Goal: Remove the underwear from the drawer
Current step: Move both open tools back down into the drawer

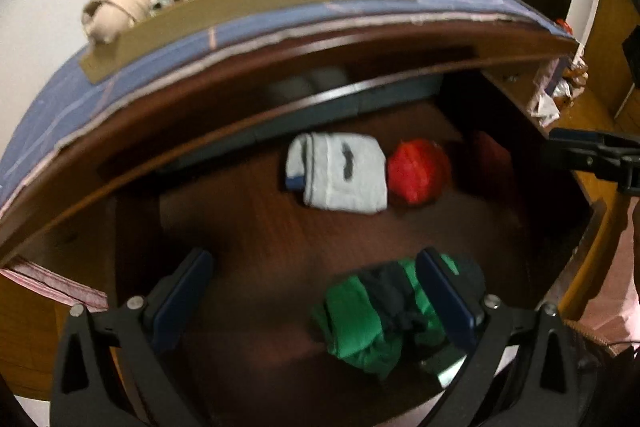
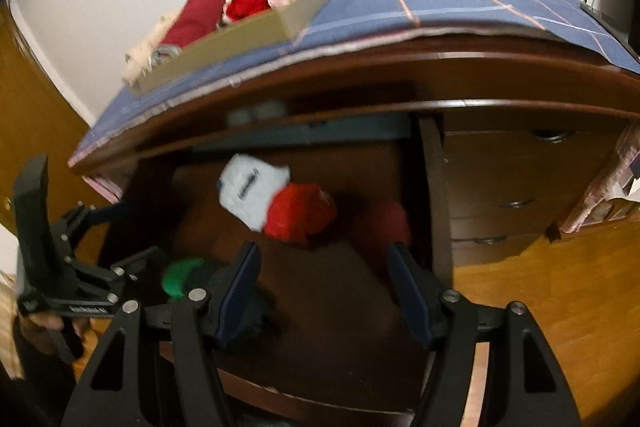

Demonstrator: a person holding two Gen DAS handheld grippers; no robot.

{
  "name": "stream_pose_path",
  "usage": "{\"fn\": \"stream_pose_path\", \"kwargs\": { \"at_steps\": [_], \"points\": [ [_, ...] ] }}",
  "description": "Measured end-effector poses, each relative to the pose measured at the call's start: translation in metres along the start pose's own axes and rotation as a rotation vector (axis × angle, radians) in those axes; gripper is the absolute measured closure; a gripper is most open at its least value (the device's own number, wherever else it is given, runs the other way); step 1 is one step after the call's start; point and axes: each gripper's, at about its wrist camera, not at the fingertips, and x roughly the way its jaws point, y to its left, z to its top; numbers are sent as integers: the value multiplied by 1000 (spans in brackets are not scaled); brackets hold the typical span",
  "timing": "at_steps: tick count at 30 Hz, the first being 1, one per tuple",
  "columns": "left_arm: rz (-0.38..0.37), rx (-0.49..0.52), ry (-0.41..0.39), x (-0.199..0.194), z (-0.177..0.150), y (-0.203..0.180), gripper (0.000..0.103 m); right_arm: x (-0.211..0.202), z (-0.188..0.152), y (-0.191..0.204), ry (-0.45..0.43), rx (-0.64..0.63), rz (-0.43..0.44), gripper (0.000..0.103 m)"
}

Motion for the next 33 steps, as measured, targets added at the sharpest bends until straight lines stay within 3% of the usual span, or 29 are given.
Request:
{"fn": "stream_pose_path", "kwargs": {
  "at_steps": [9,21,26,30,33],
  "points": [
    [16,-15,46,11,2,8,0,43,22,19,125,-224,-75,35],
    [49,35,42,17,10,20,0,114,17,38,359,-575,-305,41],
    [25,93,29,16,11,12,0,132,7,42,406,-730,-439,62],
    [-17,104,26,17,17,8,0,125,11,37,379,-707,-413,69],
    [-64,102,24,19,21,3,0,100,24,24,316,-532,-291,70]
  ]
}}
